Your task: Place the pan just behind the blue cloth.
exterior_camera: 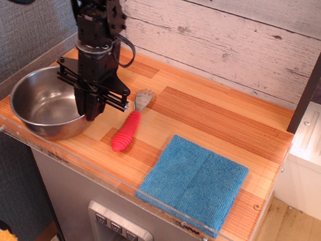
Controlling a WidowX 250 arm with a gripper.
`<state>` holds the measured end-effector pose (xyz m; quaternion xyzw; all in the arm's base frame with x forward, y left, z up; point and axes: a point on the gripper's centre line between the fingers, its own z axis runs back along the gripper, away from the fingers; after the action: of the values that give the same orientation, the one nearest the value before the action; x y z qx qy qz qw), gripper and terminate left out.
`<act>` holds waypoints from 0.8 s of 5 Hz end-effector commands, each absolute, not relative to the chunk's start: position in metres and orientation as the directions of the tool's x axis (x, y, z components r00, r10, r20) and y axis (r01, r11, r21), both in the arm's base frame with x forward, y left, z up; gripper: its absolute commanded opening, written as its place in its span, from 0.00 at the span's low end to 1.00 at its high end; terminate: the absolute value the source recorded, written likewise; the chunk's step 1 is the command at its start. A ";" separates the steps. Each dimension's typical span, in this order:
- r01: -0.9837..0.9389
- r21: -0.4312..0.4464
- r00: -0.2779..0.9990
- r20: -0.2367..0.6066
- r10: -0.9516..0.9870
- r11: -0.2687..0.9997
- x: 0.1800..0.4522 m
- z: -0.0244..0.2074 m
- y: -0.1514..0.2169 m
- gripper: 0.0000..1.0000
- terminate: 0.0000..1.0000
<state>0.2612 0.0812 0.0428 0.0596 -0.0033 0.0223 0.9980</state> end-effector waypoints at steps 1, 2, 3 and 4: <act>-0.104 0.143 0.989 0.119 0.087 0.984 0.251 0.101 0.070 0.00 0.00; -0.118 0.160 0.986 0.136 0.096 0.980 0.250 0.130 0.048 0.00 0.00; -0.031 0.155 0.992 0.126 0.012 0.987 0.275 0.145 0.012 0.00 0.00; 0.064 0.115 0.981 0.174 -0.083 0.991 0.317 0.147 -0.034 0.00 0.00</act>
<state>0.3212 -0.0361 0.1260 0.0518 -0.0638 -0.0381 0.9959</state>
